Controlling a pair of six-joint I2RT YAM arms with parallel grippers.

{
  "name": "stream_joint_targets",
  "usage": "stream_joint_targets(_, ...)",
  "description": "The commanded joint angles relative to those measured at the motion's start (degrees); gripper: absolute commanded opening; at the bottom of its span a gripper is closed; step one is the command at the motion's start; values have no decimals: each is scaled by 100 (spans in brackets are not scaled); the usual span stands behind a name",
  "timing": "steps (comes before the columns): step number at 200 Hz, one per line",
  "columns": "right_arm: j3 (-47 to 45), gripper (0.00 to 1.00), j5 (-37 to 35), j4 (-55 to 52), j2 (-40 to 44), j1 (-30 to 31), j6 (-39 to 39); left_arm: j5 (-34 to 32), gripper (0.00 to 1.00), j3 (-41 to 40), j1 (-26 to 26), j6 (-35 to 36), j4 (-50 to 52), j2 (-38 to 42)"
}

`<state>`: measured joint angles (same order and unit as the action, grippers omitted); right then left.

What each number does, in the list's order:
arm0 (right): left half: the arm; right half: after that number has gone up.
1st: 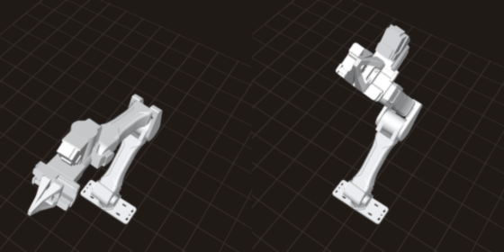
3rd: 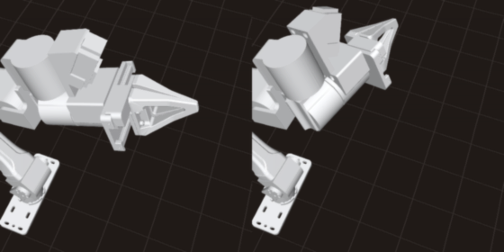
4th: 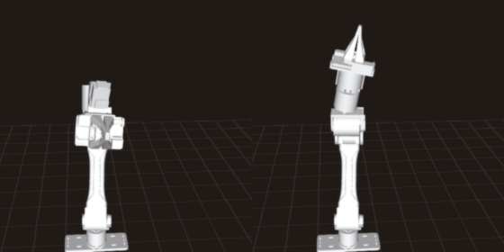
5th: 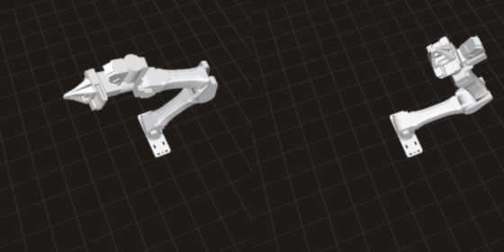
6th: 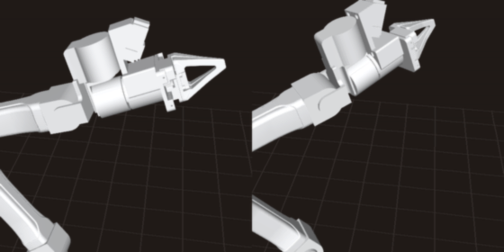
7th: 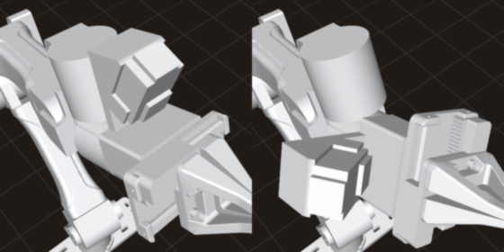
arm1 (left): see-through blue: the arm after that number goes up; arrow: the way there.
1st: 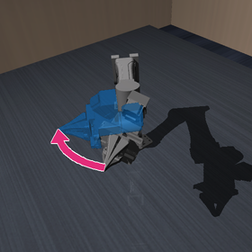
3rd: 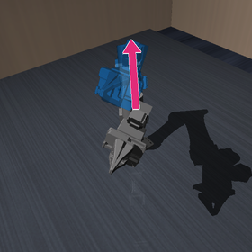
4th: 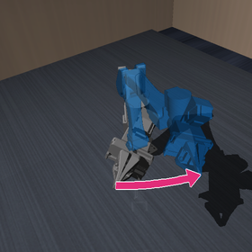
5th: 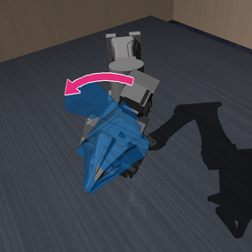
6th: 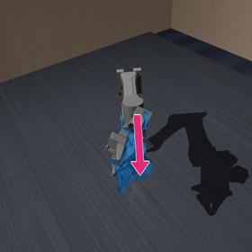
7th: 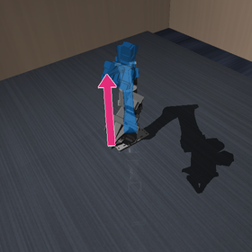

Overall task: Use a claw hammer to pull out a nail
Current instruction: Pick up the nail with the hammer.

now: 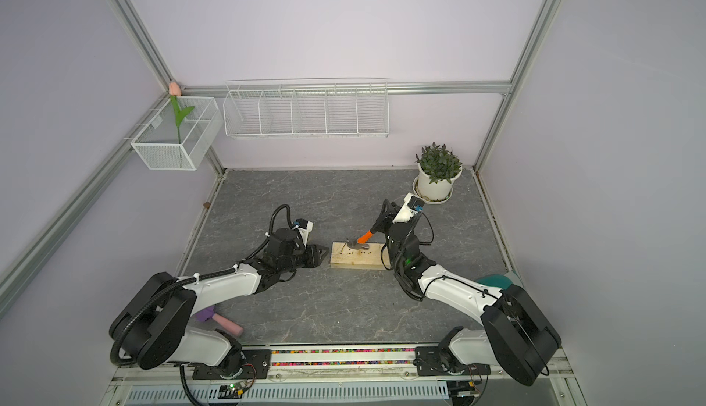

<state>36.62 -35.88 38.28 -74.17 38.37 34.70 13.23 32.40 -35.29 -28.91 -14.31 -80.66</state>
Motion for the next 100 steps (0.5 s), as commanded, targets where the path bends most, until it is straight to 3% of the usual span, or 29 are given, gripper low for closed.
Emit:
stream_joint_targets(1, 391, 7, 173, -645, 389, -82, -396, -148, 38, -132, -18, 335, 128, 351)
stream_joint_targets(44, 728, 7, 585, -1775, 1091, -185, -566, 296, 39, -126, -338, 1113, -303, 642)
stream_joint_targets(100, 812, 7, 953, -2789, 1949, -372, -605, 1025, 38, 174, -1091, 2115, -833, -58)
